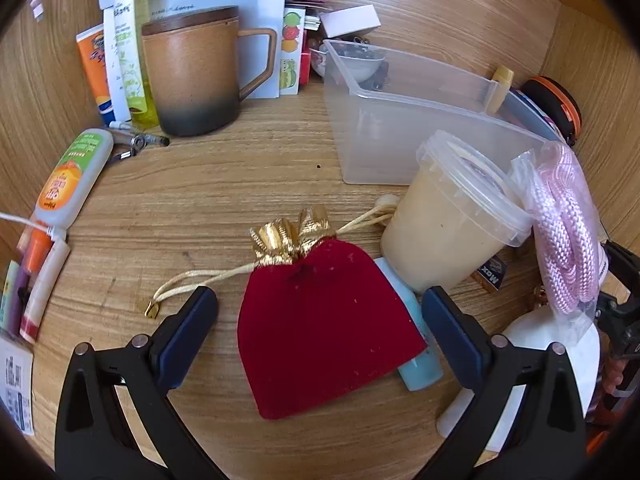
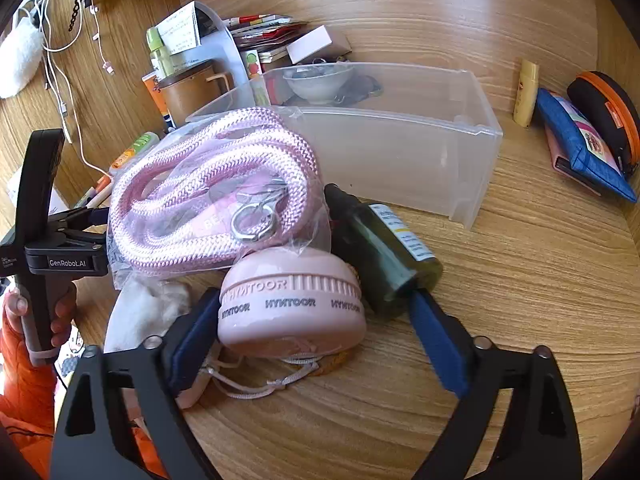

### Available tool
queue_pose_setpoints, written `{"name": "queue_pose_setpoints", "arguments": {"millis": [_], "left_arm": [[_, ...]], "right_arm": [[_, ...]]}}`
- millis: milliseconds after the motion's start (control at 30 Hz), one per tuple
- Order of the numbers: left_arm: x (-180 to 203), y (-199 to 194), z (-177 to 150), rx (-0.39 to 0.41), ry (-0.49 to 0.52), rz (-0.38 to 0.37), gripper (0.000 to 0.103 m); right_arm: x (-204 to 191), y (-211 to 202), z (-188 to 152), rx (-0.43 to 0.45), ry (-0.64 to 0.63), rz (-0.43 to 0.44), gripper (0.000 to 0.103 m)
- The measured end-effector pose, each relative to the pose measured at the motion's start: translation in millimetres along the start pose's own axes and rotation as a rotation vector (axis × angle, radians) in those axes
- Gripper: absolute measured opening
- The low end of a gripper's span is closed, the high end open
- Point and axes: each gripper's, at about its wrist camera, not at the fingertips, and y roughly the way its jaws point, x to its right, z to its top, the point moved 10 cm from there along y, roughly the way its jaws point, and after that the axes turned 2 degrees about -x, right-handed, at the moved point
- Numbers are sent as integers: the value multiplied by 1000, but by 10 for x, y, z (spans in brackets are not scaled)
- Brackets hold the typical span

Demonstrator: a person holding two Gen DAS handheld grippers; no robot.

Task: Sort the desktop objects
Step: 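Grasp the red velvet pouch with the left gripper while the right gripper grasps the pink compact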

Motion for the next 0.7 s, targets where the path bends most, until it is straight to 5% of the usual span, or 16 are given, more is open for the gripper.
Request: {"name": "queue_pose_setpoints", "arguments": {"millis": [300, 533, 700], "left_arm": [[-39, 26, 31, 5, 25, 22, 100], [-90, -8, 43, 37, 49, 91, 71], [-162, -47, 43, 64, -7, 74, 64]], "right_arm": [[-61, -68, 37, 12, -32, 30, 64], [30, -159, 44, 58, -23, -6, 60], [127, -296, 79, 96, -9, -23, 60]]}}
